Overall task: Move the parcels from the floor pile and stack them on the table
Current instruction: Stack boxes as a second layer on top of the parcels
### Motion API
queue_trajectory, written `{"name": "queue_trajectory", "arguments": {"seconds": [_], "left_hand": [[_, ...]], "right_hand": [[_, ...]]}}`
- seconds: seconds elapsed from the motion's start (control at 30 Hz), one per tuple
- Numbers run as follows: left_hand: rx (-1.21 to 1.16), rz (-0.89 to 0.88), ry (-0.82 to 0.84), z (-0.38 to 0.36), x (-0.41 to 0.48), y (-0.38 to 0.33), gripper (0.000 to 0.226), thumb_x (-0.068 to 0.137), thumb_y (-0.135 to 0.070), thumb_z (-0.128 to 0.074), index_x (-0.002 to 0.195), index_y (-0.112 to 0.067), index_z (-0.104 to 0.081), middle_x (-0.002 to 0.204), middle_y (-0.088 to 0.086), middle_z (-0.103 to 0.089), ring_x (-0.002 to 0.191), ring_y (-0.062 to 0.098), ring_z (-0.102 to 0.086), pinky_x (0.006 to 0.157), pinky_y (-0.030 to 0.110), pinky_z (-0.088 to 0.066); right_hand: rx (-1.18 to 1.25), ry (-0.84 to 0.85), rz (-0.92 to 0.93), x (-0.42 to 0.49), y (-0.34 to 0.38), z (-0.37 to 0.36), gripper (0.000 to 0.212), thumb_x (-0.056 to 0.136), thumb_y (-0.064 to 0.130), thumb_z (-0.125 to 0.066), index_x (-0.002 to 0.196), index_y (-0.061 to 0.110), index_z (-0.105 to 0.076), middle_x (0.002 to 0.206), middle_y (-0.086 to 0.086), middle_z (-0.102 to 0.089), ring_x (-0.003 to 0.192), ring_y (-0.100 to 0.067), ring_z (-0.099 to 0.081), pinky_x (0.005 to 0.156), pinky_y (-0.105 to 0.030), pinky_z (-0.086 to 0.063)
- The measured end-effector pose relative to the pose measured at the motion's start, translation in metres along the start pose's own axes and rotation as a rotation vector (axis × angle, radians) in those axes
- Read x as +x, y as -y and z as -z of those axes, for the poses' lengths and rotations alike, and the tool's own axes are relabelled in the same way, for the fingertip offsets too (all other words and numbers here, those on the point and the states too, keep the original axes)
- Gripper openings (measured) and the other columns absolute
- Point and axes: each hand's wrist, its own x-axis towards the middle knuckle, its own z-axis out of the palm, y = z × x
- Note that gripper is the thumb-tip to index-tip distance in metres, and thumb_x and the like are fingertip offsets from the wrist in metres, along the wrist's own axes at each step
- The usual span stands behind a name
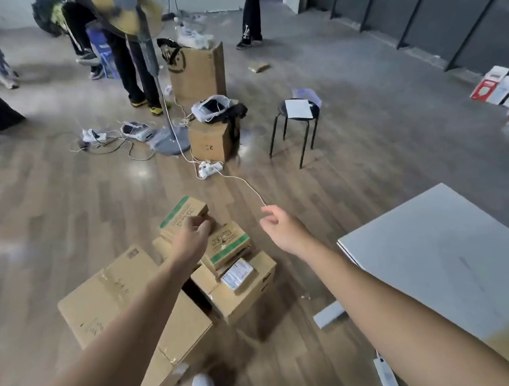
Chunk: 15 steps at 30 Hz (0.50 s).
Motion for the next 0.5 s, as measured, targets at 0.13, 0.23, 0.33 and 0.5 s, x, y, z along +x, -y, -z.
{"name": "queue_trajectory", "arguments": {"seconds": [0.13,0.23,0.33,0.5], "left_hand": [[-0.013,0.058,-0.003,0.048,0.043,0.027,0.038,0.098,-0.029,-0.043,0.132,-0.012,-0.046,0.115,0.004,-0.057,0.095,0.021,-0.056,0.095,0.040,-0.048],[-0.063,0.115,0.008,0.071,0.068,0.047,0.038,0.099,-0.029,-0.043,0.132,-0.011,-0.044,0.115,0.002,-0.057,0.092,0.018,-0.057,0.088,0.036,-0.049],[-0.118,0.187,-0.003,0.088,0.094,0.065,0.035,0.097,-0.028,-0.045,0.129,-0.012,-0.047,0.120,0.005,-0.060,0.102,0.022,-0.060,0.092,0.041,-0.051],[-0.138,0.300,-0.032,0.089,0.141,0.091,0.037,0.097,-0.030,-0.046,0.130,-0.014,-0.048,0.121,0.010,-0.060,0.110,0.025,-0.057,0.091,0.042,-0.051]], "right_hand": [[-0.053,0.051,-0.029,0.045,0.035,-0.052,0.041,0.098,0.031,-0.047,0.138,0.024,-0.047,0.132,-0.003,-0.056,0.115,-0.019,-0.054,0.093,-0.028,-0.039],[-0.104,0.085,-0.039,0.073,0.053,-0.081,0.041,0.099,0.029,-0.046,0.139,0.024,-0.046,0.133,-0.001,-0.055,0.114,-0.019,-0.054,0.089,-0.026,-0.037],[-0.136,0.132,-0.034,0.101,0.066,-0.103,0.041,0.099,0.030,-0.044,0.140,0.026,-0.045,0.136,0.000,-0.053,0.111,-0.017,-0.054,0.086,-0.026,-0.037],[-0.207,0.200,-0.010,0.166,0.068,-0.127,0.041,0.100,0.027,-0.045,0.141,0.023,-0.044,0.139,-0.001,-0.050,0.108,-0.017,-0.056,0.072,-0.018,-0.041]]}}
